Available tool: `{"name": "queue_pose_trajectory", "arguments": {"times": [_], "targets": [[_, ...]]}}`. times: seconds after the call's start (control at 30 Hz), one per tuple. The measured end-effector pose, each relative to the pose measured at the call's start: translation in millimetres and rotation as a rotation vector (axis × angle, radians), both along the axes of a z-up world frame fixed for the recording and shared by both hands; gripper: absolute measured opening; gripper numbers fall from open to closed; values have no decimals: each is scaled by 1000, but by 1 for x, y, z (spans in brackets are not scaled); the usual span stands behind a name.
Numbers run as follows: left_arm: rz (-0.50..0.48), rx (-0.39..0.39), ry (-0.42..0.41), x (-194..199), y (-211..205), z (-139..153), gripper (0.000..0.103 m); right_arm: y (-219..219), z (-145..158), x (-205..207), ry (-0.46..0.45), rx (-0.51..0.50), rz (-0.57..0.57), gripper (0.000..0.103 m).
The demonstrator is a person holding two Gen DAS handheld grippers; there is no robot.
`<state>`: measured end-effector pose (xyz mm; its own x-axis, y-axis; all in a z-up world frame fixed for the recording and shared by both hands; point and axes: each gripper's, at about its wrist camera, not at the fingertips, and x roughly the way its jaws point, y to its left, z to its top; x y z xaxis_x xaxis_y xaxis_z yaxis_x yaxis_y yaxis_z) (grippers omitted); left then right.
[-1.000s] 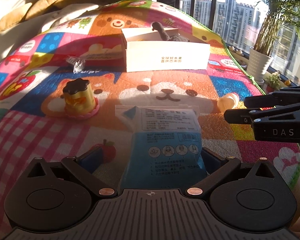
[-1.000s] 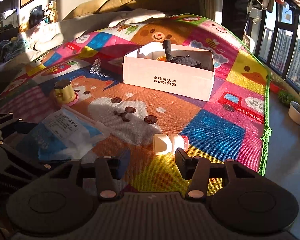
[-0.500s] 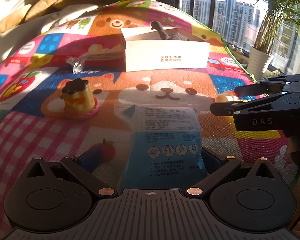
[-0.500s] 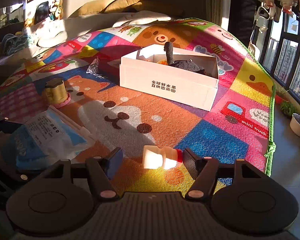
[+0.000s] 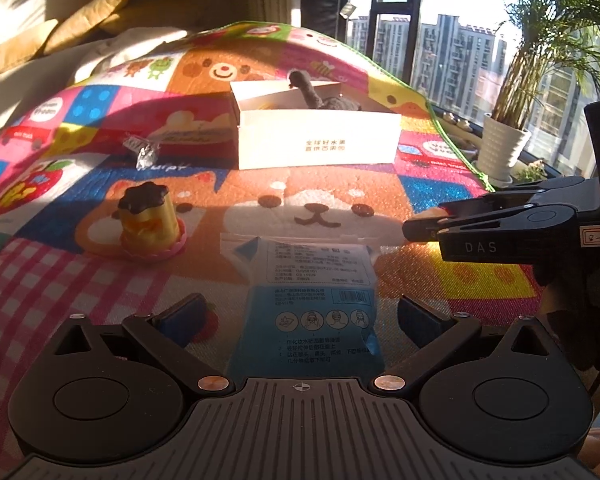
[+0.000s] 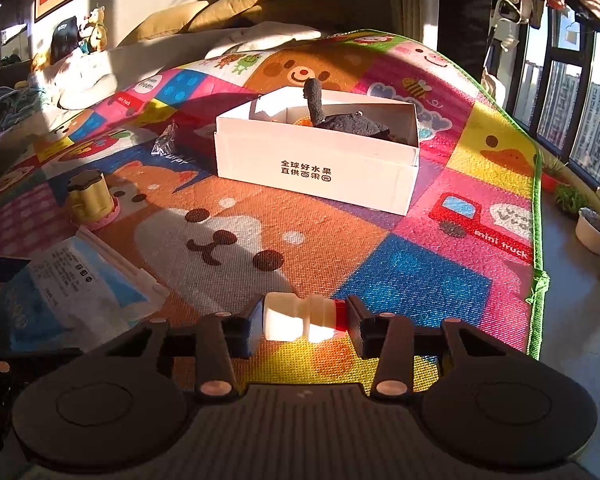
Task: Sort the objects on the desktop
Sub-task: 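Close the right tool on the white bottle while the left tool closes on the wipes pack, then carry bottle and wipes pack into the white box and open both tools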
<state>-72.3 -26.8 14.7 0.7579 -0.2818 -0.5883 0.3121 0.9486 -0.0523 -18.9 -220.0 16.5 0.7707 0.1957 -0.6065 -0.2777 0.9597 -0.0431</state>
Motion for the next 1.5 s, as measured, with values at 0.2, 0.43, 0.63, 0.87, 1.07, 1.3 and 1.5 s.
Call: {"name": "queue_pose_trajectory", "arguments": {"times": [0.2,0.43,0.63,0.87,1.07,1.3,1.5], "targets": [[-41,59,-56,-6,-16,7,103,-2,4,-10,-23,-3,9,43],[-21,63,-50,-2,-15,3,103,-6,-2,-16,-21,17,-13,43],[-26,57,-35,-1,-14,1,96,-6,-3,-16,-18,20,-15,43],[-32,60,-19,-1,-16,-2,77,-6,-3,-16,-23,16,-18,43],[-53,97,-27,-8,-20,3,63,-5,0,-25,5,27,-14,43],[-88,155,-135,-23,-27,30,61,-15,30,-54,-46,40,0,43],[-70,193,-345,10,-34,93,61,-23,101,-52,-222,26,34,43]]}}
